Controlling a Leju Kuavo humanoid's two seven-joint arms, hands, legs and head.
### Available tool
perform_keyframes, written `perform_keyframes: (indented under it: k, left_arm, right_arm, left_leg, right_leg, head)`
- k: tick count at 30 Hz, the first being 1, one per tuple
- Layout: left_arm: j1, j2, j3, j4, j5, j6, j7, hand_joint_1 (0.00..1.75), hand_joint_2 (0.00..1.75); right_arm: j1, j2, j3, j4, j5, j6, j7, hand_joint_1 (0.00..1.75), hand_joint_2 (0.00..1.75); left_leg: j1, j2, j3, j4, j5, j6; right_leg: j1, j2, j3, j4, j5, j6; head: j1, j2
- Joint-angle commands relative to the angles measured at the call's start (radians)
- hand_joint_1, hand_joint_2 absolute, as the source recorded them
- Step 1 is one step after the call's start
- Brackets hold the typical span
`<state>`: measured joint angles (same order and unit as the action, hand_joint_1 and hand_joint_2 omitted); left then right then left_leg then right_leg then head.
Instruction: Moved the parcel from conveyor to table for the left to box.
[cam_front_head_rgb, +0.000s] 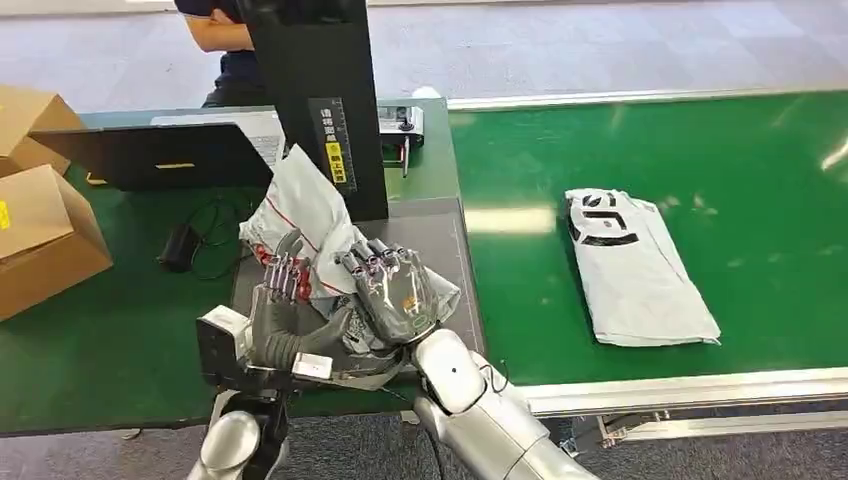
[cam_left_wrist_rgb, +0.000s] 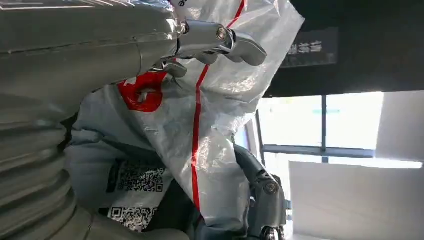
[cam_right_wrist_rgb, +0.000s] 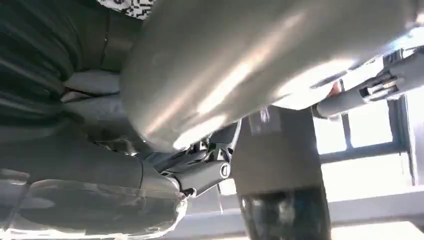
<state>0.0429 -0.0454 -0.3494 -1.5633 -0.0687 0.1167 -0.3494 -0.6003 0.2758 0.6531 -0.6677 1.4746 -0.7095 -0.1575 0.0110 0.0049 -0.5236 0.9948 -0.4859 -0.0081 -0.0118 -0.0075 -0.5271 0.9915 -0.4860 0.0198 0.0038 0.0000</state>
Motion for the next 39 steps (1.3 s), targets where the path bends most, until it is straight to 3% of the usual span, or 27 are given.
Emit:
perform_keyframes:
  k: [1, 8, 9, 11, 12, 14, 16, 17, 19, 21, 23, 24, 27, 39]
  left_arm:
    - [-0.003, 0.020, -0.095, -0.006, 0.012, -0.046, -0.011, 0.00, 1.75]
    - [-0.003, 0.017, -0.097, -0.001, 0.012, -0.046, -0.011, 0.00, 1.75]
    - [-0.007, 0.019, -0.100, 0.002, 0.011, -0.049, -0.012, 0.00, 1.75]
    - [-0.028, 0.021, -0.109, 0.019, 0.012, -0.057, -0.011, 0.00, 1.75]
    - [-0.033, 0.020, -0.111, 0.023, 0.012, -0.056, -0.011, 0.00, 1.75]
    - [-0.035, 0.020, -0.115, 0.025, 0.010, -0.061, -0.009, 0.00, 1.75]
    - [-0.027, 0.015, -0.113, 0.017, 0.007, -0.064, -0.005, 0.00, 1.75]
    - [-0.019, 0.013, -0.110, 0.009, 0.000, -0.064, 0.000, 0.00, 1.75]
    - [-0.011, 0.014, -0.109, 0.007, -0.007, -0.066, 0.005, 0.00, 1.75]
    - [-0.011, 0.010, -0.111, 0.018, -0.015, -0.073, 0.007, 0.00, 1.75]
    - [-0.014, 0.006, -0.116, 0.026, -0.019, -0.074, 0.007, 0.00, 1.75]
    - [-0.019, 0.004, -0.123, 0.033, -0.020, -0.076, 0.006, 0.00, 1.75]
    - [-0.036, 0.004, -0.138, 0.056, -0.020, -0.077, 0.006, 0.00, 1.75]
    - [-0.036, 0.004, -0.138, 0.056, -0.020, -0.077, 0.006, 0.00, 1.75]
  right_arm:
    - [-0.074, -0.031, -0.030, 0.398, -0.077, 0.032, -0.055, 1.75, 1.75]
    - [-0.079, -0.024, -0.029, 0.403, -0.076, 0.034, -0.050, 1.75, 1.75]
    - [-0.082, -0.023, -0.024, 0.415, -0.076, 0.058, -0.058, 1.75, 1.75]
    - [-0.070, -0.025, -0.048, 0.435, -0.039, 0.144, -0.042, 1.75, 1.75]
    - [-0.066, -0.021, -0.029, 0.446, -0.015, 0.207, 0.040, 1.75, 1.75]
    - [-0.062, -0.029, -0.039, 0.455, -0.023, 0.281, 0.093, 1.75, 1.75]
    - [-0.059, -0.056, -0.046, 0.446, -0.021, 0.282, 0.163, 1.75, 1.75]
    - [-0.057, -0.065, -0.068, 0.439, -0.043, 0.214, 0.154, 1.75, 1.75]
    - [-0.058, -0.083, -0.084, 0.429, -0.054, 0.133, 0.163, 0.00, 1.75]
    - [-0.065, -0.088, -0.126, 0.412, -0.087, 0.011, 0.161, 0.00, 1.75]
    - [-0.033, -0.106, -0.169, 0.283, -0.084, 0.011, 0.149, 0.00, 1.75]
    - [-0.006, -0.107, -0.242, 0.208, -0.066, 0.011, 0.123, 0.00, 0.00]
    - [0.053, -0.077, -0.447, 0.050, -0.064, 0.011, -0.022, 0.00, 0.00]
    - [0.053, -0.077, -0.447, 0.050, -0.064, 0.011, -0.022, 0.00, 0.00]
  left_leg:
    - [-0.001, -0.003, 0.000, -0.001, 0.001, 0.001]
    - [-0.001, -0.005, -0.002, 0.000, 0.002, 0.001]
    - [-0.001, -0.006, -0.005, 0.000, 0.003, 0.002]
    - [-0.001, 0.003, -0.002, 0.000, 0.001, 0.001]
    - [0.000, 0.003, -0.003, -0.001, 0.002, 0.000]
    - [-0.001, 0.000, -0.002, 0.001, 0.001, 0.000]
    - [-0.001, 0.000, -0.002, 0.001, 0.002, 0.001]
    - [-0.001, 0.000, -0.002, -0.001, 0.003, 0.001]
    - [-0.001, -0.002, -0.002, -0.001, 0.004, 0.001]
    - [-0.001, -0.002, 0.000, 0.000, 0.003, 0.001]
    - [-0.001, -0.002, -0.002, 0.000, 0.004, 0.002]
    - [-0.001, -0.002, -0.004, 0.001, 0.005, 0.003]
    - [0.000, -0.001, -0.005, 0.001, 0.006, 0.003]
    - [-0.001, 0.000, -0.007, 0.000, 0.006, 0.003]
  right_leg:
    - [-0.001, -0.003, 0.001, -0.001, 0.001, 0.000]
    - [-0.003, -0.004, 0.000, -0.001, 0.001, 0.000]
    - [-0.003, -0.006, -0.001, -0.001, 0.002, 0.000]
    - [-0.003, 0.004, -0.003, 0.000, 0.003, 0.000]
    - [-0.002, 0.004, -0.003, -0.001, 0.004, 0.000]
    - [-0.001, 0.000, -0.002, -0.001, 0.002, 0.000]
    - [-0.001, 0.001, -0.002, -0.002, 0.003, 0.000]
    - [-0.001, 0.000, -0.002, -0.003, 0.004, 0.000]
    - [-0.001, -0.002, -0.001, -0.003, 0.004, 0.000]
    - [-0.001, -0.002, 0.001, -0.002, 0.003, 0.001]
    - [-0.002, -0.002, 0.000, -0.002, 0.004, 0.001]
    - [-0.002, -0.002, -0.002, -0.002, 0.005, 0.001]
    - [-0.002, 0.000, -0.003, -0.002, 0.007, 0.002]
    - [-0.002, 0.001, -0.006, -0.002, 0.008, 0.001]
  head:
    - [0.000, 0.000]
    - [0.000, 0.000]
    - [0.000, 0.000]
    - [-0.002, 0.000]
    - [0.000, 0.000]
    - [-0.001, 0.000]
    - [-0.001, 0.000]
    - [-0.001, 0.000]
    - [-0.001, 0.000]
    - [-0.001, 0.000]
    - [-0.001, 0.000]
    - [0.000, 0.000]
    - [0.000, 0.000]
    - [-0.001, 0.000]
